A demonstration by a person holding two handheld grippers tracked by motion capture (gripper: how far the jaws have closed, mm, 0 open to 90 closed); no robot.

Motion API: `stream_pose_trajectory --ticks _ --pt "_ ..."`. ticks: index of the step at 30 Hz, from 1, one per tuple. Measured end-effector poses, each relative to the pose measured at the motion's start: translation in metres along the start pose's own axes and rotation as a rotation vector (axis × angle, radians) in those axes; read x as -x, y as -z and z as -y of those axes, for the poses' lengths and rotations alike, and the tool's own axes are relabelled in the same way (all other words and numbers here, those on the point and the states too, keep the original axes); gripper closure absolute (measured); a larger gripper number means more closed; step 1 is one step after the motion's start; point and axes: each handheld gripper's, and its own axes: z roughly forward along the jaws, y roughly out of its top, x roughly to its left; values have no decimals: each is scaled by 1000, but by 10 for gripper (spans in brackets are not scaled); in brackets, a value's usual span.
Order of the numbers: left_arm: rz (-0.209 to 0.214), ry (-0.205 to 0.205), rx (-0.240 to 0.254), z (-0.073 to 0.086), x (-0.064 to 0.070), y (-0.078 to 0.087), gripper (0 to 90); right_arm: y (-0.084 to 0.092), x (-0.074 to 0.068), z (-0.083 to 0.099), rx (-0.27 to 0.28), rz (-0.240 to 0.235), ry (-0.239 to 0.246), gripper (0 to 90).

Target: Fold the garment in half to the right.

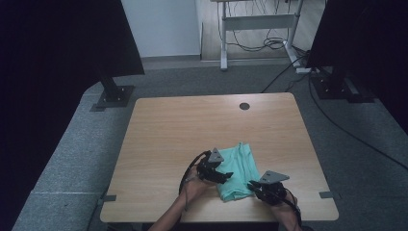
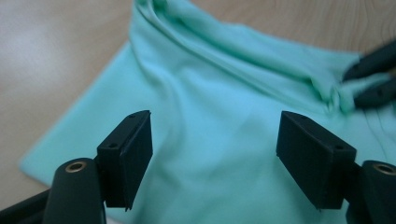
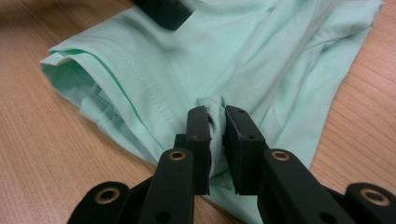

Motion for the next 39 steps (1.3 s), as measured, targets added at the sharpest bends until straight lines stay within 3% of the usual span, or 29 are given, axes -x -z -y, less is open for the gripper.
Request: stream_pose_trajectory --ticks 2,8,12,16,23,27,31,34,36,39 --pt "-7 -11 -26 5 3 -4 255 0 0 0 1 5 2 782" --pt "-12 -10 7 10 5 -5 225 1 -1 0 1 10 2 739" --pt "-24 -7 22 12 7 -5 219 3 -2 -2 1 44 10 578" --pt "-24 -7 22 12 7 -5 220 7 -1 -6 45 66 -11 436" --pt "-24 -5 23 12 7 -5 220 -6 -3 -17 83 59 -36 213" --pt "-24 -5 23 13 7 -5 222 -19 -7 -16 19 105 -9 194" --pt "-24 -7 20 13 7 -5 223 -17 1 -11 0 158 -66 194" --pt "-24 -7 20 13 7 -5 223 -8 11 -4 -12 242 -101 196" --pt "-24 -7 20 13 7 -5 223 0 18 0 -3 258 -141 197" --pt "-23 -7 20 12 7 -5 223 9 22 2 7 289 -148 200"
